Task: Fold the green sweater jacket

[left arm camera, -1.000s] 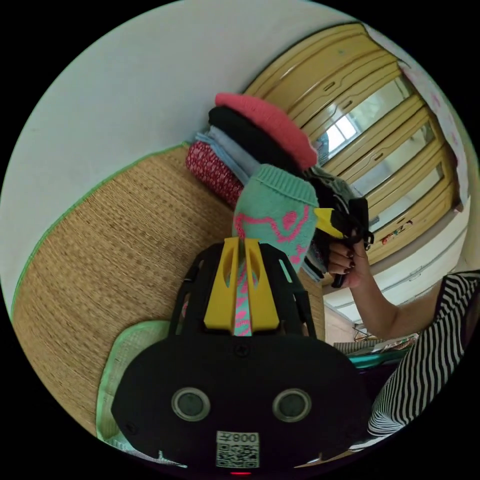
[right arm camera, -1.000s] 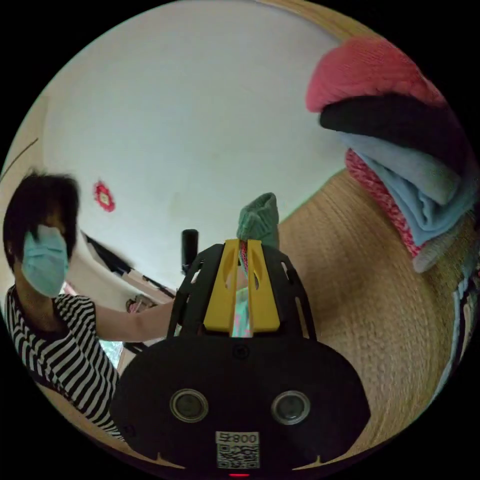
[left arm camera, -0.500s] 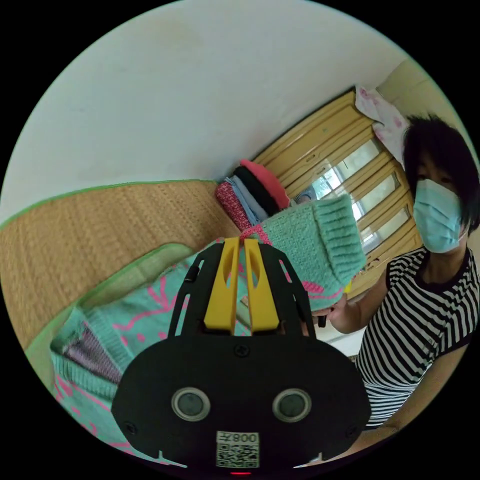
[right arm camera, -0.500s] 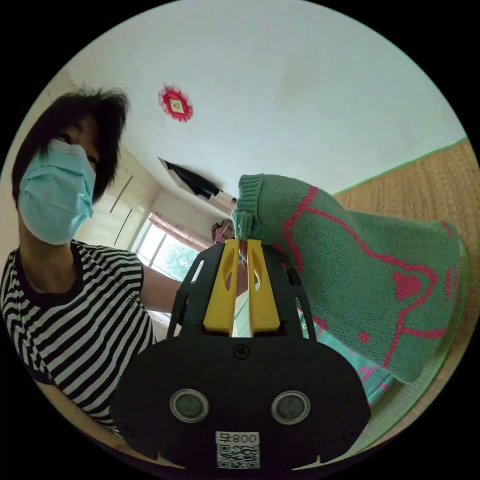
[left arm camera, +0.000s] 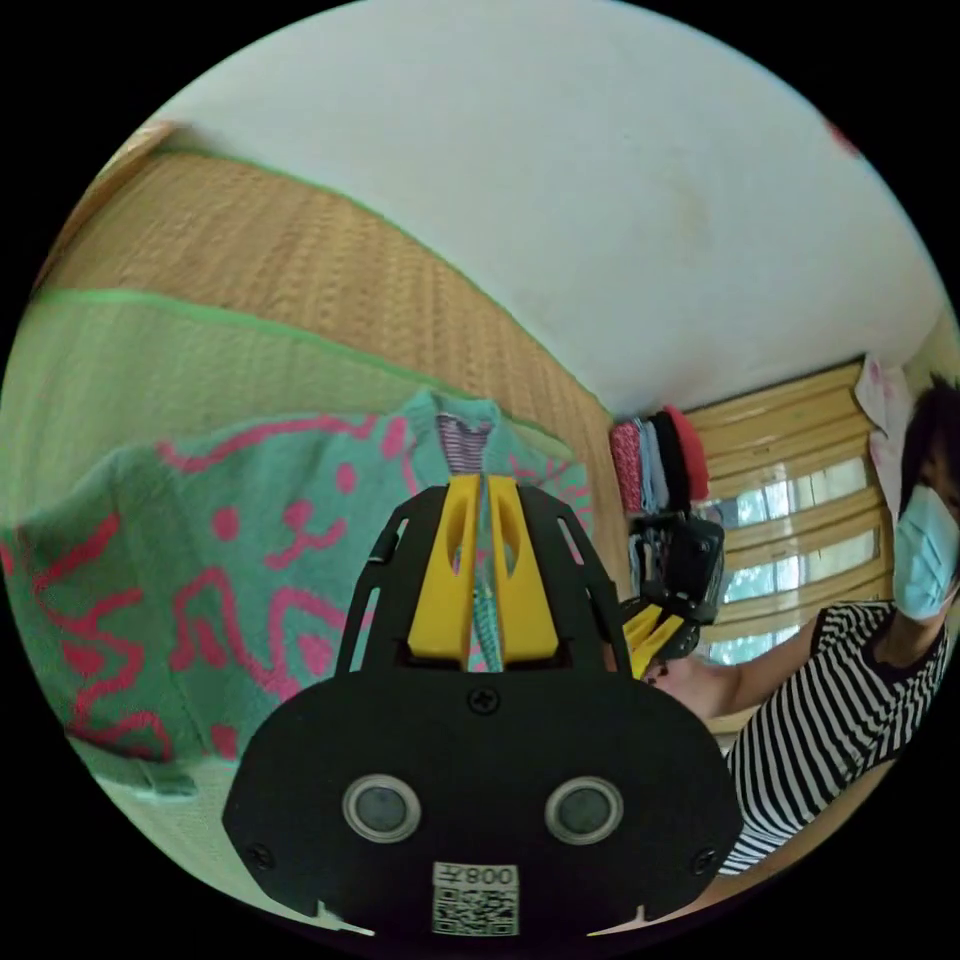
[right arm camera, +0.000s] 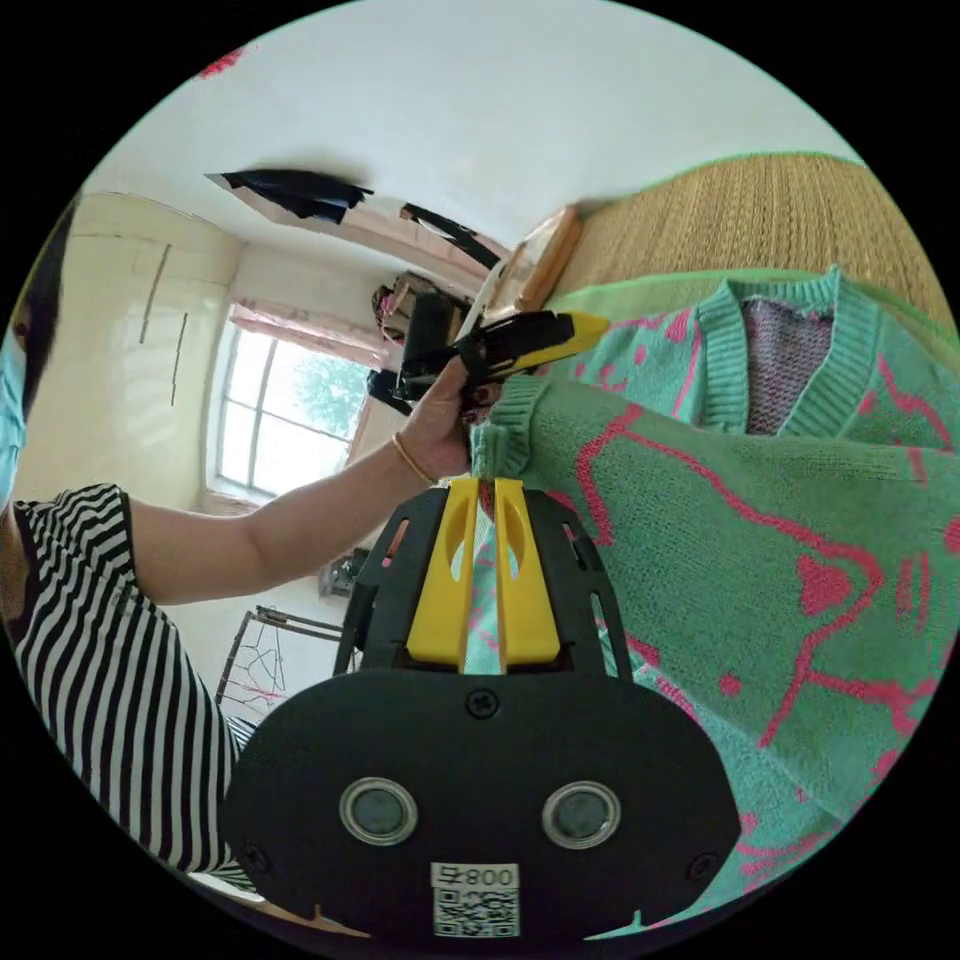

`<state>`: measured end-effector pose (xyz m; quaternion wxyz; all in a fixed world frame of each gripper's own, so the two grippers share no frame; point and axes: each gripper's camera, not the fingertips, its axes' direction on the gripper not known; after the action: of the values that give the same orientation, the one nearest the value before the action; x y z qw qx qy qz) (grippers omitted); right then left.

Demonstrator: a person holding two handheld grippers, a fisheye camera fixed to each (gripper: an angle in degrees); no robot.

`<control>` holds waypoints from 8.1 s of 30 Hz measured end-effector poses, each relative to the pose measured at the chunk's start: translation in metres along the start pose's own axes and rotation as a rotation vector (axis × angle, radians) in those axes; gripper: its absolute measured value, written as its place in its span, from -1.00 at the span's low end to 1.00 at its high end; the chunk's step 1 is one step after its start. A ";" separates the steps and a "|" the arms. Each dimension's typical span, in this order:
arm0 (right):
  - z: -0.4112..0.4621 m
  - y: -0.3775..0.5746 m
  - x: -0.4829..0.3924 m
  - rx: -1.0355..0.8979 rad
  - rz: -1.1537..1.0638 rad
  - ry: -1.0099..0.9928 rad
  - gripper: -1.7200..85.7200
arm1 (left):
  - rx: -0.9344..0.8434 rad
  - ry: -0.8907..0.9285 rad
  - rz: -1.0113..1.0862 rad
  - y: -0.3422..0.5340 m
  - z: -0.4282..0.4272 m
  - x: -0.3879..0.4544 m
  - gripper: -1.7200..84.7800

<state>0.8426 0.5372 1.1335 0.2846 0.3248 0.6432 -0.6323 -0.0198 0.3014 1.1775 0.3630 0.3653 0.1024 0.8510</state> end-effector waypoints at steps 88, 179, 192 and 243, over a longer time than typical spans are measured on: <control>0.289 -0.343 -0.097 -0.369 -0.183 -0.140 -0.91 | 0.945 0.806 -0.434 0.322 -0.536 -0.144 -0.81; -0.063 -0.063 -0.104 -0.052 -0.017 0.682 -0.96 | 0.130 -0.325 -0.163 0.222 -0.083 -0.021 -0.96; 0.165 -0.202 -0.080 -0.416 -0.309 0.694 -0.96 | 0.208 -0.411 -0.266 0.291 -0.161 -0.057 -0.96; -0.150 0.350 0.108 -0.151 0.844 0.435 -0.83 | -0.390 -0.158 -0.770 0.543 -0.426 -0.078 -0.69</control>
<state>1.0536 0.6896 0.8350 0.3978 0.6607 0.5441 -0.3304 -0.5743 -0.1029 1.0704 0.7228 0.2891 0.0407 0.6264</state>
